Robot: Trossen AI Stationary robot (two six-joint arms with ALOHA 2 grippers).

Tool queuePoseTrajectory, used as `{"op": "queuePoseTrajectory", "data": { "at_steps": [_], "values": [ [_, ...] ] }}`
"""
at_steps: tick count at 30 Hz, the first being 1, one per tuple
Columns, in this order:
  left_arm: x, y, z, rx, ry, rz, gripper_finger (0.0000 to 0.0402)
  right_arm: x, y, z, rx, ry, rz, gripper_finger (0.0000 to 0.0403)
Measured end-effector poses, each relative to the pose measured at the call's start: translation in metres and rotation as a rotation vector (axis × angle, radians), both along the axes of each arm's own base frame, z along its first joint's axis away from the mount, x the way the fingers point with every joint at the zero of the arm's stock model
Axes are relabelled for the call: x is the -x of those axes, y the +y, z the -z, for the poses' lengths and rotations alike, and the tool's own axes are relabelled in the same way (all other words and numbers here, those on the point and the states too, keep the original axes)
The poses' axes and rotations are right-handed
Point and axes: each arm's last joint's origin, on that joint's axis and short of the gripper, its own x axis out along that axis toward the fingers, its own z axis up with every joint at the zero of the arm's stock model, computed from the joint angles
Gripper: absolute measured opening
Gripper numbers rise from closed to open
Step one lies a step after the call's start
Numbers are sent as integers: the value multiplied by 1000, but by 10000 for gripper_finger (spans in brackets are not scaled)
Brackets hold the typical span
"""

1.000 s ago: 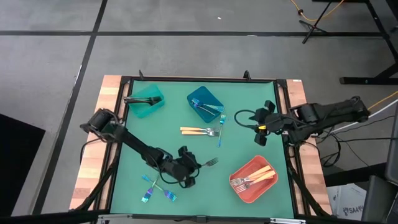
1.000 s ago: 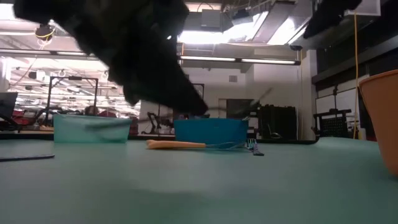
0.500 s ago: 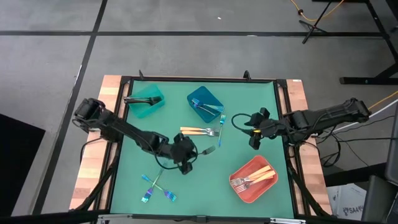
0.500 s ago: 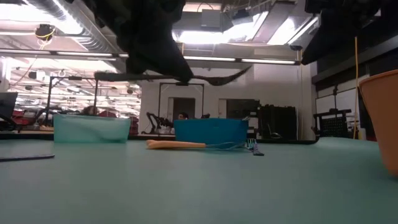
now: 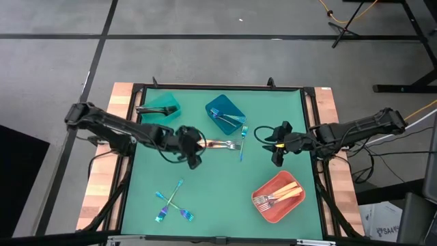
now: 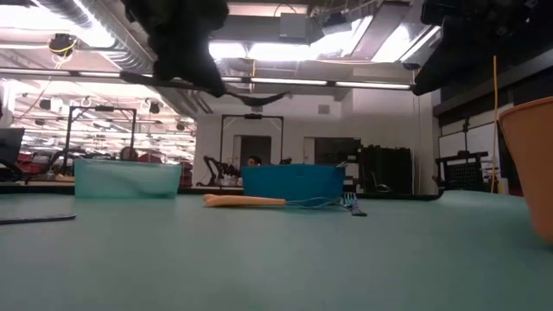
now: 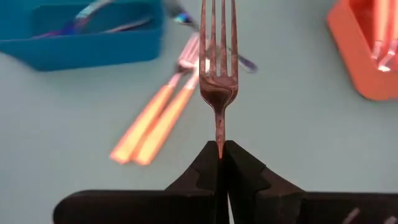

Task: Sort silverware by color (type)
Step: Put the black fork into the green bin

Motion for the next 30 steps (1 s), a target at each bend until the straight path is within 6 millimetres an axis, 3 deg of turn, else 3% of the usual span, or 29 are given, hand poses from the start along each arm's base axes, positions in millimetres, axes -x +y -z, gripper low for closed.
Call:
{"op": "queuePoseTrajectory", "data": {
  "at_steps": [11, 30],
  "values": [
    [41, 55, -22, -114, 146, -71, 9, 0, 0, 0, 0, 0, 0, 154],
    [76, 136, -20, -343, 471, -34, 9, 0, 0, 0, -1, -4, 3, 154]
  ]
}}
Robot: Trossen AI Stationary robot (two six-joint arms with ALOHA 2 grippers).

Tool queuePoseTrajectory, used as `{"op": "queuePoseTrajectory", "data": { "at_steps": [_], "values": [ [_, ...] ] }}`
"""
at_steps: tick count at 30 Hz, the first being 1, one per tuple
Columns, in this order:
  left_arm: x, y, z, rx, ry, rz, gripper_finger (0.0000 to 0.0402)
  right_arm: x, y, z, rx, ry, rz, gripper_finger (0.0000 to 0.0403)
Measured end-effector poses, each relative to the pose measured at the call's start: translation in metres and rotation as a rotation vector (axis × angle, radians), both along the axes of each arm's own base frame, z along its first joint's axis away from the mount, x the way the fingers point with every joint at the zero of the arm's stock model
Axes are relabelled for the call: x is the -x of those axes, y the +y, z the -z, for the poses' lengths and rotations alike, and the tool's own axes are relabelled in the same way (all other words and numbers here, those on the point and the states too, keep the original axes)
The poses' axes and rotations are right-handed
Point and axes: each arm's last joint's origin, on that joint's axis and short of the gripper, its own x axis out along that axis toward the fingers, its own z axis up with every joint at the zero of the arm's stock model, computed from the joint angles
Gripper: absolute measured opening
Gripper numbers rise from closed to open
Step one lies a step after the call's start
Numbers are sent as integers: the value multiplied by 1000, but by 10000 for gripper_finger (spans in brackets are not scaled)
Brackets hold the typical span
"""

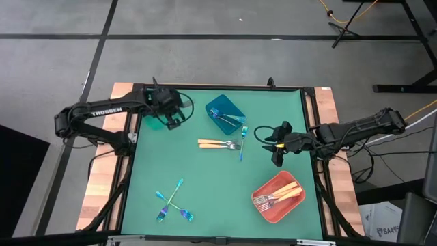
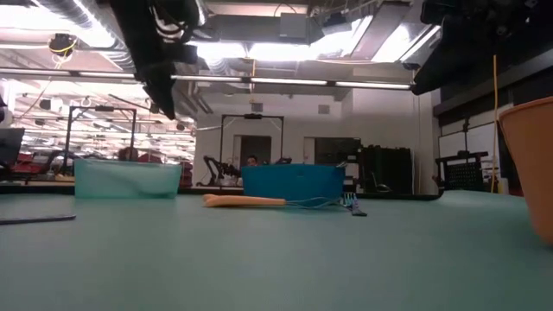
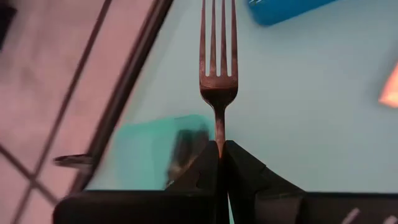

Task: Sort silverware by color (type)
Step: Put the black fork into the green bin

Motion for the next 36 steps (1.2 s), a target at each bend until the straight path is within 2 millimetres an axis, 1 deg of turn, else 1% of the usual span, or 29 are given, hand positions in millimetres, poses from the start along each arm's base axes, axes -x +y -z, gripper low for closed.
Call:
{"op": "queuePoseTrajectory", "data": {
  "at_steps": [4, 11, 21, 26, 36],
  "values": [
    [8, 10, 1, -24, 88, 34, 9, 0, 0, 0, -15, -4, 14, 154],
    [23, 25, 3, -37, 213, 29, 9, 0, 0, 0, -16, -4, 16, 154],
    [38, 35, 5, -8, 333, 65, 9, 0, 0, 0, -16, -4, 17, 154],
    [43, 37, 6, 17, 363, 73, 9, 0, 0, 0, -16, -4, 17, 154],
    [48, 43, 7, 33, 363, 37, 9, 0, 0, 0, -16, -4, 17, 154]
  ]
}}
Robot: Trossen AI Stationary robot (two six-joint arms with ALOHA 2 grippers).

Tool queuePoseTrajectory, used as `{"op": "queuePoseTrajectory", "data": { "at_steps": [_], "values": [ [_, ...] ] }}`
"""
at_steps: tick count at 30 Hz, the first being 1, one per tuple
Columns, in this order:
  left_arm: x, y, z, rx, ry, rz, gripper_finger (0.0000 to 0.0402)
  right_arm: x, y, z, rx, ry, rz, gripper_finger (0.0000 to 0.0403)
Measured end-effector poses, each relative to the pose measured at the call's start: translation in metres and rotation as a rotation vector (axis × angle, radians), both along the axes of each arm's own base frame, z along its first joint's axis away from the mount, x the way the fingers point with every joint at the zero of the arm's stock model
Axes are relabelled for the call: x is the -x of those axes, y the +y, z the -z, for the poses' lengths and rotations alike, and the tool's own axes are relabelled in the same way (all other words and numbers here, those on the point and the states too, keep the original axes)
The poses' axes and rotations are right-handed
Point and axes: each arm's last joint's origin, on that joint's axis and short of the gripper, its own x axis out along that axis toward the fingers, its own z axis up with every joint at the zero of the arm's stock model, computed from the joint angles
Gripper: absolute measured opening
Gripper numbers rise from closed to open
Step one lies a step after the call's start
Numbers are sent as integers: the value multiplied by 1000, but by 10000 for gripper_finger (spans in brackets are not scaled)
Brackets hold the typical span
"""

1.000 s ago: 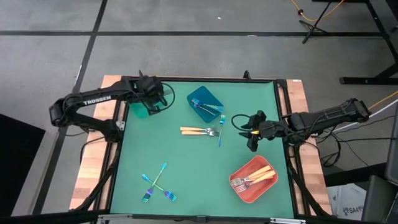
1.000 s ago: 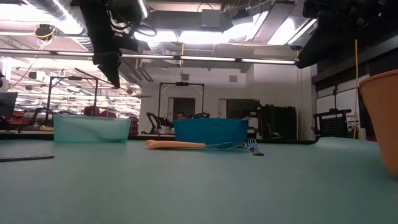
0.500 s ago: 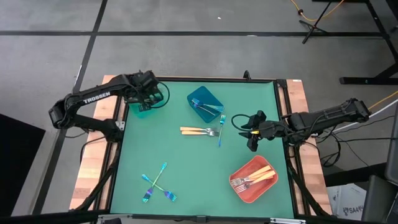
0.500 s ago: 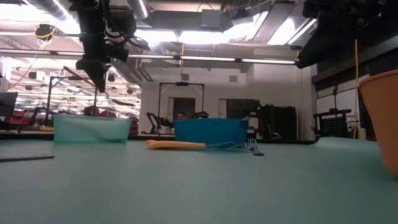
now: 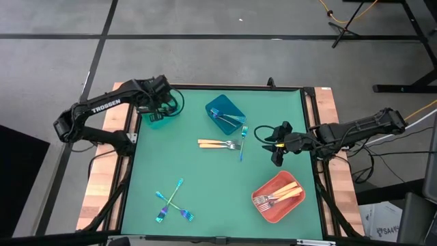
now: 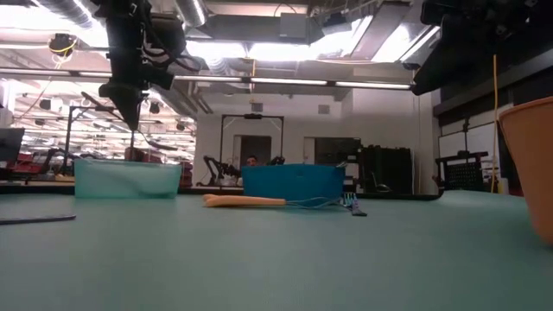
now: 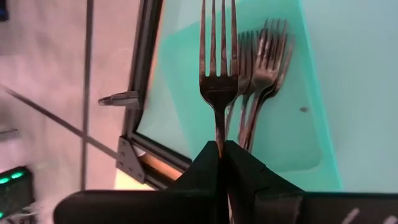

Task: Sort silverware by color (type)
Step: Put the black fork into the green bin

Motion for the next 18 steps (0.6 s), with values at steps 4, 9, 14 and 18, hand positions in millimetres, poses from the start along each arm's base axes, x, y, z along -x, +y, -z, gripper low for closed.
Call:
{"op": "queuePoseTrajectory", "data": {
  "at_steps": [4, 9, 14, 18],
  "values": [
    [1, 1, 0, 35, -29, 0, 9, 0, 0, 0, 1, 0, 0, 154],
    [1, 1, 0, 36, -30, 0, 9, 0, 0, 0, 0, 0, 0, 154],
    [-1, 2, 3, 60, -17, 32, 9, 0, 0, 0, 0, 0, 1, 154],
    [-2, 7, 8, 77, 15, 36, 9, 0, 0, 0, 0, 0, 0, 154]
  ]
}}
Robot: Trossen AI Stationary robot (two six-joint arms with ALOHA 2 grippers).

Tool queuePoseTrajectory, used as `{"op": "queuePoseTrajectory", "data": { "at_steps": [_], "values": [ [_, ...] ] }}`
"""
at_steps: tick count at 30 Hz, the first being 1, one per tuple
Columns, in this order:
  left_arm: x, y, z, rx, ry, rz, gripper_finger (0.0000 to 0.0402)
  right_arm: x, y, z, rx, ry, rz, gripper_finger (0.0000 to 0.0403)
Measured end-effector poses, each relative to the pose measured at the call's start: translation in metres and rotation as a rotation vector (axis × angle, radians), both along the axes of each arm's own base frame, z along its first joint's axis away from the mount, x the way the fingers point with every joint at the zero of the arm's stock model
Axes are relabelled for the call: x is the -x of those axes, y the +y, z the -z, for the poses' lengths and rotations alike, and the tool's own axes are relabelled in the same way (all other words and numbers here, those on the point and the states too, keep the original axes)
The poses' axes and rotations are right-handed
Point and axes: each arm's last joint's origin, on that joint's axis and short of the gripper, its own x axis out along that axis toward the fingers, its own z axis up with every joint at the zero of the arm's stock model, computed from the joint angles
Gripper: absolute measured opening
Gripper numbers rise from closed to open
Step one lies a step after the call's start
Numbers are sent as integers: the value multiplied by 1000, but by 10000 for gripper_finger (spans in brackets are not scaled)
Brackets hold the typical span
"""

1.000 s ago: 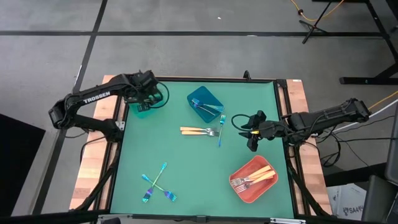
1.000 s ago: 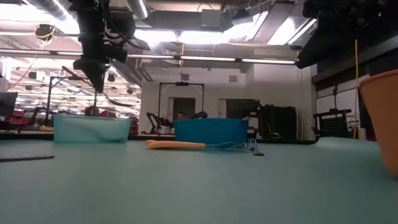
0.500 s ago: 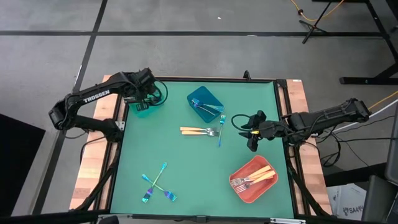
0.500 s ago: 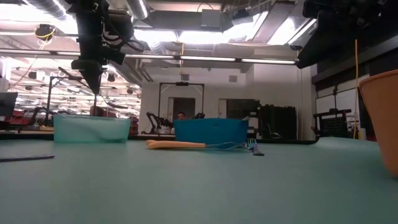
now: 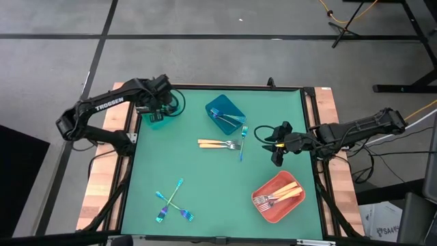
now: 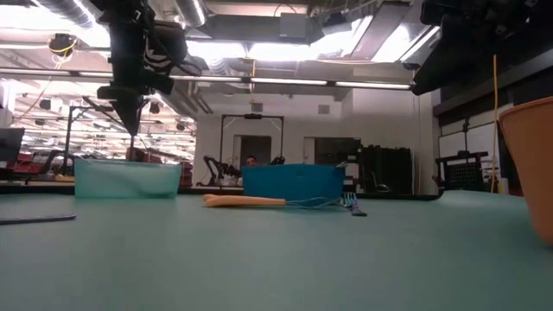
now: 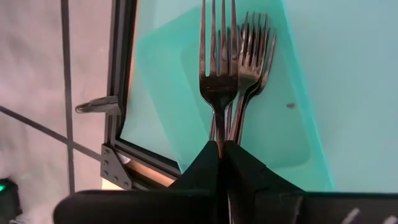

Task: Sort silverware by color (type)
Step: Put the black fork into the green bin

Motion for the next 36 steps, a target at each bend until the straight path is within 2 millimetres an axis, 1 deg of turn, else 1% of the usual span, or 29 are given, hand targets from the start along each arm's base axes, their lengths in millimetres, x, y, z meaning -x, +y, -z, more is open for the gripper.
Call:
{"op": "queuePoseTrajectory", "data": {
  "at_steps": [8, 18, 24, 36],
  "values": [
    [-4, 12, 15, 51, 59, -26, 9, 0, 0, 0, 0, 0, 0, 154],
    [-9, 21, 31, 118, 132, 33, 9, 0, 0, 0, 0, 0, 0, 154],
    [-9, 28, 40, 181, 133, 36, 9, 0, 0, 0, 0, 0, 0, 154],
    [-2, 42, 52, 225, 161, -24, 9, 0, 0, 0, 0, 0, 0, 154]
  ]
}}
